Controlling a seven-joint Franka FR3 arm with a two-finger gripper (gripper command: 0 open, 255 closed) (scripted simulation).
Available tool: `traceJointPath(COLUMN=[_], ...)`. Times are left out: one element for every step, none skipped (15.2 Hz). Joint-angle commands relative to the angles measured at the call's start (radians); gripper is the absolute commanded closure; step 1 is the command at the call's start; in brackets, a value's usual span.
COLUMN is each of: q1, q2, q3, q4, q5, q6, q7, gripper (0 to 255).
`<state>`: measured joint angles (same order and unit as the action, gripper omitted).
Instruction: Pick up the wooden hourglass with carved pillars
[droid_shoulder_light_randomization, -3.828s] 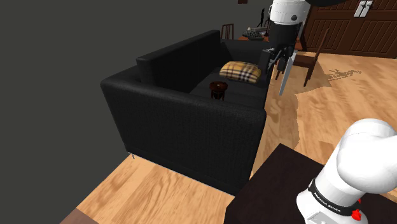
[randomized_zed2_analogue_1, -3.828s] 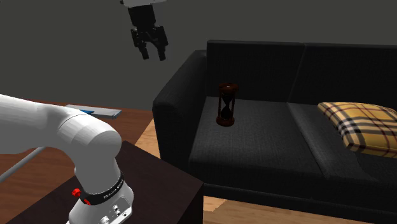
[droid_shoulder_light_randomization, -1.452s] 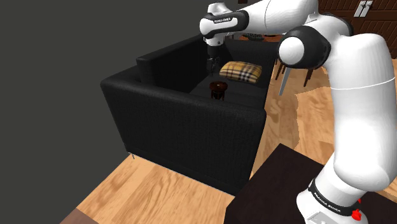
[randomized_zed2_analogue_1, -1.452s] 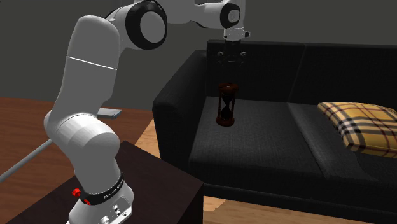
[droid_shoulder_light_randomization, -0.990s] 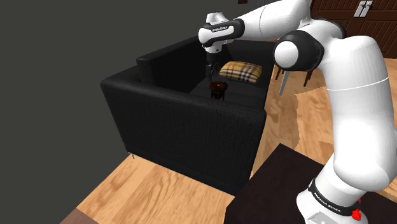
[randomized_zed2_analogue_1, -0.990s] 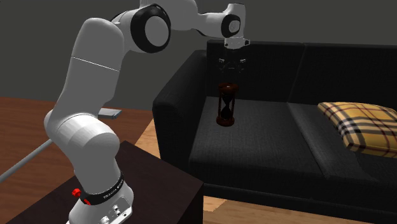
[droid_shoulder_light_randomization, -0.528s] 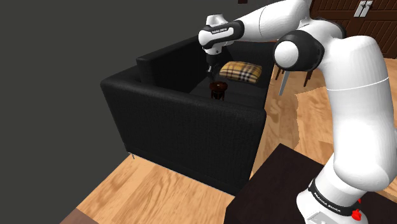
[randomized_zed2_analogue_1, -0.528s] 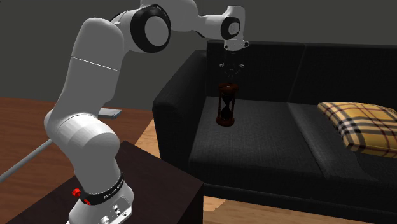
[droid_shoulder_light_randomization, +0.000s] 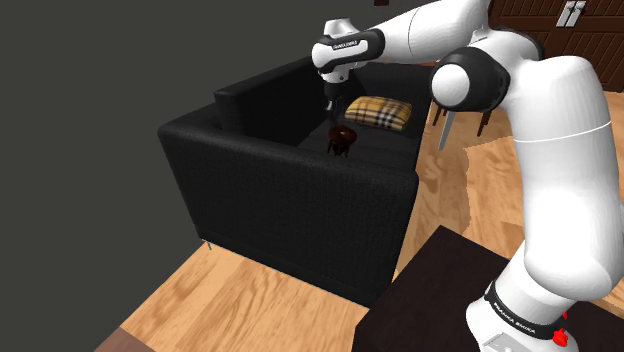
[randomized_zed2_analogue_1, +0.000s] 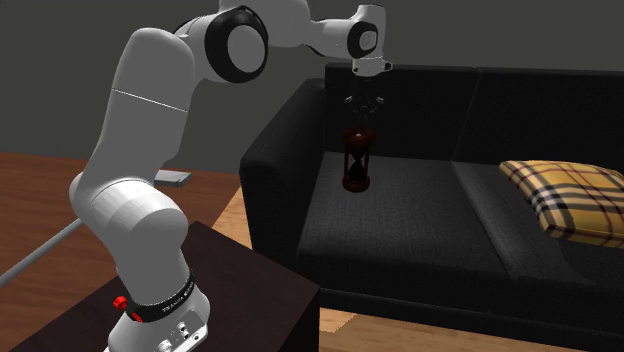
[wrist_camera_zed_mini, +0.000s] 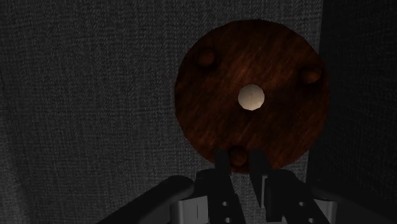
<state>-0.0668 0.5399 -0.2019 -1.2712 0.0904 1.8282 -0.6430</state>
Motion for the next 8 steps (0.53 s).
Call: traceJointPath(q1=[-0.002,-0.003,-0.003,-0.004,-0.006,-0.007,-0.008,-0.009], q2=[0.001,0.002,0.002,0.003,0.004,0.006,0.008,0.011], q3=[0.0,0.0,-0.001,-0.001,-0.001,-0.001,-0.001,-0.001], q4=[0.028,0.042,0.056,0.071,0.087,0.103,0.12,0.137], q5=[0.0,0.0,0.0,0.0,0.0,0.0,0.0,0.0], q6=[-0.025,-0.039,-0.052,-0.066,-0.081,-0.095,-0.11,-0.125], q7=[0.001,0.001,0.001,0.001,0.002,0.002,0.002,0.002], gripper=[255,255,255,255,255,255,255,255])
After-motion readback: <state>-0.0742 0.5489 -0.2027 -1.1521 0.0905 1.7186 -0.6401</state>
